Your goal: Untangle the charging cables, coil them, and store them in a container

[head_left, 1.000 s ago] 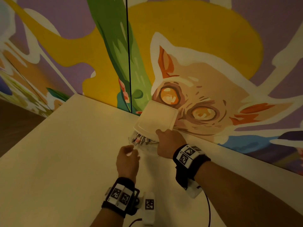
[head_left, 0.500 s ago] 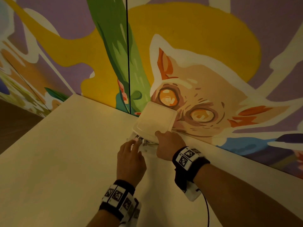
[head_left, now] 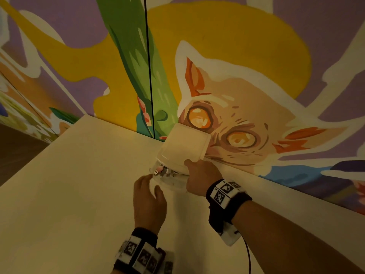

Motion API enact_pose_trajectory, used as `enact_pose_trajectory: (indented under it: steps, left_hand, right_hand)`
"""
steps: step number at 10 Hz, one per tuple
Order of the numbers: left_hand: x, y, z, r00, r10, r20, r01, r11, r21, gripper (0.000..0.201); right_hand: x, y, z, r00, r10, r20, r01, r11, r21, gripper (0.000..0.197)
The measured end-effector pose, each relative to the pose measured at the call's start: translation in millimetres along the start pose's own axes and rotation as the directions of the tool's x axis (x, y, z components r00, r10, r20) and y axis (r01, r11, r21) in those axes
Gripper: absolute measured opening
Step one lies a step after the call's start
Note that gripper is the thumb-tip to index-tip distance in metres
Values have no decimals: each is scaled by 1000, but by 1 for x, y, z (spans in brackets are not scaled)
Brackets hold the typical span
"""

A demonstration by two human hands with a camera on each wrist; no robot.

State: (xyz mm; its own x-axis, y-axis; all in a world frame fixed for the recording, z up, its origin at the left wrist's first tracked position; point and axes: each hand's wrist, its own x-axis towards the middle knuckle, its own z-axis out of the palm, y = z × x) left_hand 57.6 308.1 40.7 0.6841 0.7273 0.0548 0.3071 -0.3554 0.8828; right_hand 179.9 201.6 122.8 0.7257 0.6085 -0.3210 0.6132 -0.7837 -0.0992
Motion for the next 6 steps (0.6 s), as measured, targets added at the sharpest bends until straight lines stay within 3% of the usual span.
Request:
enact_pose_trajectory:
  steps: [1,2,3,4,5,6]
  left_hand:
    - [1,16,0,783,-510,357,604,485,-632,50]
    - [14,33,18,689,-453,565,693,183,-697,53]
    - [32,41,34,696,-424,579,706,261,-658,52]
    - [35,32,32,688,-422,590,716,268,-644,50]
    - [29,27,17,697,-408,590,717,428,-550,41]
    - [6,14,-4,689,-437,578,672,684,-283,25]
  right_hand:
    - [2,0,1,1000,-1,-16,1,1000,11,46]
    - [3,-2,1,998,-25,-49,25,1000,-13,41]
    - [1,-5,1,998,-35,-47,33,998,-56,37]
    - [-3,-7,3,999,-33,-22,31,998,-57,38]
    - [-3,0,-5,1000,-25,9,25,996,81,52]
    - [-32,16,2,1000,0,-22,5,971,240,53]
